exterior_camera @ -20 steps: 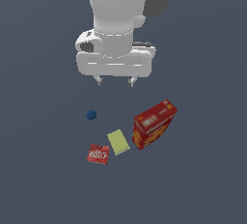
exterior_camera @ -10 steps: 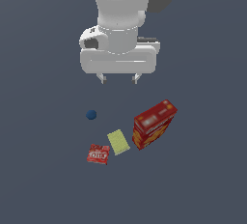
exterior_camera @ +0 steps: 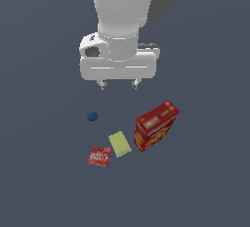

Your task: Pick up a designated object from a clutter of objects.

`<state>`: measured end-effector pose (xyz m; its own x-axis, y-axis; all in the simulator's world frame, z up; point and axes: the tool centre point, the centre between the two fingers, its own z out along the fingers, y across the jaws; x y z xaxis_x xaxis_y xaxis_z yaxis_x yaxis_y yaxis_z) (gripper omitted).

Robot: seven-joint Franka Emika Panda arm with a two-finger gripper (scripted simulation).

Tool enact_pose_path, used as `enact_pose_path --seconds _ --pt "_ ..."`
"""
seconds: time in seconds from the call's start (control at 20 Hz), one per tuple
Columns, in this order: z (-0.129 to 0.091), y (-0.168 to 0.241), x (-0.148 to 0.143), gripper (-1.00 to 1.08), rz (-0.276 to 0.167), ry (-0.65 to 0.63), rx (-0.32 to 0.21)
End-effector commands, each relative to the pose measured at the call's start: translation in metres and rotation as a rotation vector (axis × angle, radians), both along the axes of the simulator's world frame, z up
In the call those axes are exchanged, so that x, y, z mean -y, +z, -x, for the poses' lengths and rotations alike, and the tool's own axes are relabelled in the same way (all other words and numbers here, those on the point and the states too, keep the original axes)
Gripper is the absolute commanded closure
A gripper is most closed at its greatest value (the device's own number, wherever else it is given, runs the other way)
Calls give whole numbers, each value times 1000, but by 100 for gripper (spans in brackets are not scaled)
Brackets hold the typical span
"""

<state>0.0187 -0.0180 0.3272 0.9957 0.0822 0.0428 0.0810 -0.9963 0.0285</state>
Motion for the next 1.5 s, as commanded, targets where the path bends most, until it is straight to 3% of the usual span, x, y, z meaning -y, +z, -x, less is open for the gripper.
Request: enact_pose_path --seconds 0.0,0.75,1.45 --pt "-5 -5 2 -92 7 35 -4" --pt "-49 -64 26 -92 55 395 -44" --pt "-86 -135 52 -92 60 768 -78"
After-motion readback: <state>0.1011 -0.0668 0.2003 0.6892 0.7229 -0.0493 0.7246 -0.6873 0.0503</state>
